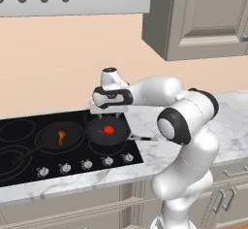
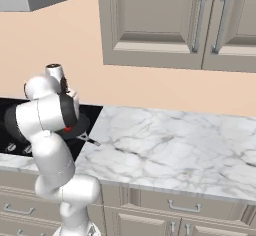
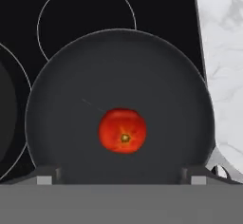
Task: Place both pans onto different burners. Then place the tomato and the chicken drumstick on different pans.
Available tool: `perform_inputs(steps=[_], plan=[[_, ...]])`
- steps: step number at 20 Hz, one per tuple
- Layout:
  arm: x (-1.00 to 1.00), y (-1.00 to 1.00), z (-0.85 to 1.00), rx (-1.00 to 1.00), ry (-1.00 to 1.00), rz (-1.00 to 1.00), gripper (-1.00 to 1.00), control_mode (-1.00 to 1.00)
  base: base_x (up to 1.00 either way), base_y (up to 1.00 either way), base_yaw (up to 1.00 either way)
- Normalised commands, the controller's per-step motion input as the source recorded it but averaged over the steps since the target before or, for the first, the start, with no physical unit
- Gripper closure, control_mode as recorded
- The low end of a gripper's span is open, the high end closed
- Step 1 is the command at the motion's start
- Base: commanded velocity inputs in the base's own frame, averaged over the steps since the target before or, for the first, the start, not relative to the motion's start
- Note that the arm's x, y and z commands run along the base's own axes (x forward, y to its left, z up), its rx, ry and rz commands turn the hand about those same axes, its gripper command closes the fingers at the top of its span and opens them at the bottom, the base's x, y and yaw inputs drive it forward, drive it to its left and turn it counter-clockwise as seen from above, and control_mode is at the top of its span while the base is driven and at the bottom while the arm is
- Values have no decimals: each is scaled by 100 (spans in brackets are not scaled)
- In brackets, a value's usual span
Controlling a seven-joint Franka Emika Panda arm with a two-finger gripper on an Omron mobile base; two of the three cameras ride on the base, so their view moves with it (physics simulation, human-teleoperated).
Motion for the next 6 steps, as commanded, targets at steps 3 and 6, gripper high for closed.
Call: perform_inputs(steps=[3,6], plan=[[-30,-18,100,3,-5,0,-100,-100,0,0,0],[-61,-20,86,2,-9,0,-100,-100,0,0,0]])
